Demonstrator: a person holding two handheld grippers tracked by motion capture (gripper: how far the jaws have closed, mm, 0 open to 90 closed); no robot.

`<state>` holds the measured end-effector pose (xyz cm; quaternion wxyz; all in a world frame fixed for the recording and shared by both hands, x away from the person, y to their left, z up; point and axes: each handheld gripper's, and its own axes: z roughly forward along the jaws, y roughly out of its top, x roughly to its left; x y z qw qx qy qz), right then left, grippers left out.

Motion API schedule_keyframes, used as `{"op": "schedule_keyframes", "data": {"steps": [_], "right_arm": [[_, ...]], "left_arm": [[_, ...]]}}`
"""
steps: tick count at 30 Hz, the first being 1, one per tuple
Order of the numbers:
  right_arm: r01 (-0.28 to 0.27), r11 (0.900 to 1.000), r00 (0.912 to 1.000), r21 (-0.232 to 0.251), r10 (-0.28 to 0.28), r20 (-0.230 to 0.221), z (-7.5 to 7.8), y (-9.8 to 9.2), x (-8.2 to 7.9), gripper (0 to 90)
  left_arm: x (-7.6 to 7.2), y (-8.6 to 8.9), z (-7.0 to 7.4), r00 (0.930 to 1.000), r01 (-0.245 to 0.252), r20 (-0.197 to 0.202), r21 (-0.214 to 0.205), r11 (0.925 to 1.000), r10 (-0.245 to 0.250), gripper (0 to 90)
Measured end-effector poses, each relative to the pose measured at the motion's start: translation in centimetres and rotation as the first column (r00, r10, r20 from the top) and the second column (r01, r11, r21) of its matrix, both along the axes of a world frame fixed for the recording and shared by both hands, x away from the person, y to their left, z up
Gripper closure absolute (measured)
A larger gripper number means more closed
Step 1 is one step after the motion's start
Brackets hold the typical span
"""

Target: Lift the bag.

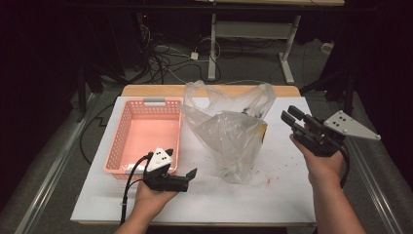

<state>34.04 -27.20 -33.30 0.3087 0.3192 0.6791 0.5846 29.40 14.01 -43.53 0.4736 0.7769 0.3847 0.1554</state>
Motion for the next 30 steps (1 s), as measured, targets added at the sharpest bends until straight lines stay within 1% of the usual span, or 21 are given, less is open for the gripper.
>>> {"op": "schedule_keyframes", "data": {"steps": [2, 5, 8, 11, 15, 17, 20, 21, 23, 25, 26, 27, 28, 30], "right_arm": [[-0.008, 0.9998, 0.9991, -0.020, 0.007, -0.041, -1.5, 0.1, 0.2, 61.9], [-0.017, 0.9989, 0.9960, -0.043, 0.014, -0.089, -3.4, 0.4, 0.3, 56.0], [-0.030, 0.9966, 0.9879, -0.077, 0.018, -0.154, -5.7, 0.9, 0.4, 46.9], [-0.035, 0.9942, 0.9822, -0.101, 0.016, -0.187, -7.5, 0.9, 0.3, 38.2], [-0.040, 0.9930, 0.9701, -0.112, 0.012, -0.242, -9.7, 0.7, -0.2, 25.4], [-0.041, 0.9914, 0.9667, -0.125, 0.008, -0.256, -10.6, 0.5, -0.6, 20.2], [-0.036, 0.9946, 0.9581, -0.098, 0.006, -0.286, -11.7, 0.0, -1.1, 12.0], [-0.034, 0.9949, 0.9586, -0.095, 0.006, -0.285, -11.9, -0.2, -1.3, 8.6], [-0.007, 0.9965, 0.9596, -0.084, -0.016, -0.281, -12.5, -0.6, -1.7, 0.4], [-0.009, 0.9964, 0.9588, -0.084, -0.016, -0.284, -12.6, -0.8, -1.8, 0.0], [-0.008, 0.9959, 0.9612, -0.090, -0.018, -0.275, -12.6, -0.8, -1.8, 0.0], [0.001, 0.9954, 0.9629, -0.096, -0.026, -0.268, -12.6, -0.7, -1.8, 0.0], [-0.002, 0.9945, 0.9643, -0.105, -0.025, -0.264, -12.6, -0.7, -1.8, 0.0], [-0.004, 0.9933, 0.9638, -0.115, -0.027, -0.265, -12.7, -0.6, -1.8, 0.0]], "left_arm": [[0.0, 0.0, -0.1, 1.0000, -0.004, 0.000, 0.001, 1.0000, 0.004, 0.0], [0.0, 0.0, -0.2, 1.0000, -0.006, 0.001, 0.004, 1.0000, 0.006, 0.0], [-0.1, 0.0, -0.2, 1.0000, -0.005, 0.004, 0.005, 1.0000, 0.005, 0.0], [-0.2, 0.1, -0.2, 1.0000, -0.005, 0.006, 0.003, 1.0000, 0.005, 0.0], [-0.2, 0.4, -0.2, 1.0000, -0.006, 0.005, 0.001, 1.0000, 0.006, 0.0], [-0.3, 0.4, -0.2, 0.9999, -0.007, 0.008, 0.000, 1.0000, 0.007, 0.0], [-0.4, 0.6, -0.2, 0.9999, -0.006, 0.010, -0.003, 1.0000, 0.006, 0.0], [-0.4, 0.6, -0.1, 0.9999, -0.006, 0.011, -0.001, 1.0000, 0.007, 0.0], [-0.6, 0.7, -0.1, 0.9999, -0.011, 0.008, -0.001, 0.9999, 0.011, 0.0], [-0.7, 0.8, -0.1, 0.9999, -0.013, 0.011, 0.001, 0.9999, 0.013, 0.0], [-0.7, 0.9, -0.1, 0.9998, -0.014, 0.012, 0.004, 0.9999, 0.014, 0.0], [-0.7, 1.0, -0.1, 0.9998, -0.014, 0.012, 0.002, 0.9999, 0.014, 0.0], [-0.8, 1.0, -0.1, 0.9998, -0.016, 0.013, -0.002, 0.9999, 0.016, 0.0], [-0.8, 1.1, 0.0, 0.9997, -0.017, 0.017, -0.003, 0.9999, 0.017, 0.0]]}}
